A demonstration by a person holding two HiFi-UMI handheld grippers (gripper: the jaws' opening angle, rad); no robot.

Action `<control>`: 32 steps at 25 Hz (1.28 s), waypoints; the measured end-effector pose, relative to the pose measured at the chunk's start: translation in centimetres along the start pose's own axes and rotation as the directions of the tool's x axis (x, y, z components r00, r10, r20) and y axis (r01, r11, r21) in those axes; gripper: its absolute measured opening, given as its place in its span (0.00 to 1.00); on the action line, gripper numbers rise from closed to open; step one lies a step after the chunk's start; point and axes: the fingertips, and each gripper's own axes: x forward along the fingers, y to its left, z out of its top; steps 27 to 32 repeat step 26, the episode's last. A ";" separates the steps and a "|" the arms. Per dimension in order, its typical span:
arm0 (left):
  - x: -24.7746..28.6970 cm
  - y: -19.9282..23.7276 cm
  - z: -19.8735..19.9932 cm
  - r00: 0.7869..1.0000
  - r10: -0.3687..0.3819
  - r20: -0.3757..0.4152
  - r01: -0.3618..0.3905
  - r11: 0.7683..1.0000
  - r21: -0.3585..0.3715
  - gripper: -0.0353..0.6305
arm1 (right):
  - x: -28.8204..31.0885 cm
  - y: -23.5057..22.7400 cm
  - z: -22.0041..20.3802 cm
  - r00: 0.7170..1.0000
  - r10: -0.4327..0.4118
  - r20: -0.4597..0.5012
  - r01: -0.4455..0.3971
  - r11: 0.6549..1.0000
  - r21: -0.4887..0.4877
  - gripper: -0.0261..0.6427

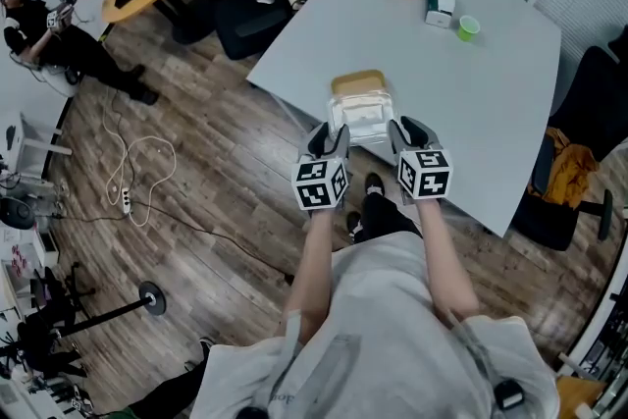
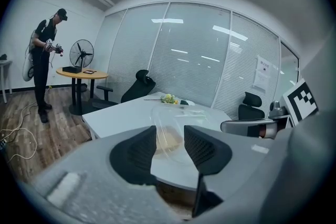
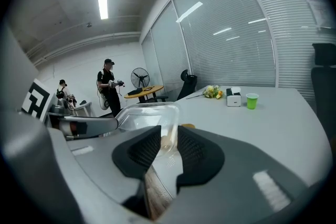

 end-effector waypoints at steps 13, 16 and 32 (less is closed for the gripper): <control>0.1 0.0 0.4 1.000 -0.007 -0.001 0.007 1.000 0.004 0.30 | 0.1 -0.1 0.7 1.000 0.010 0.003 -0.010 1.000 -0.019 0.17; 0.3 0.1 0.2 1.000 -0.013 -0.005 0.013 1.000 -0.001 0.30 | 0.2 -0.3 0.7 1.000 0.012 0.001 -0.012 1.000 -0.021 0.16; 1.0 1.3 0.0 1.000 -0.002 -0.011 0.002 1.000 -0.024 0.30 | 1.6 0.0 0.3 1.000 0.011 -0.011 -0.011 1.000 -0.009 0.16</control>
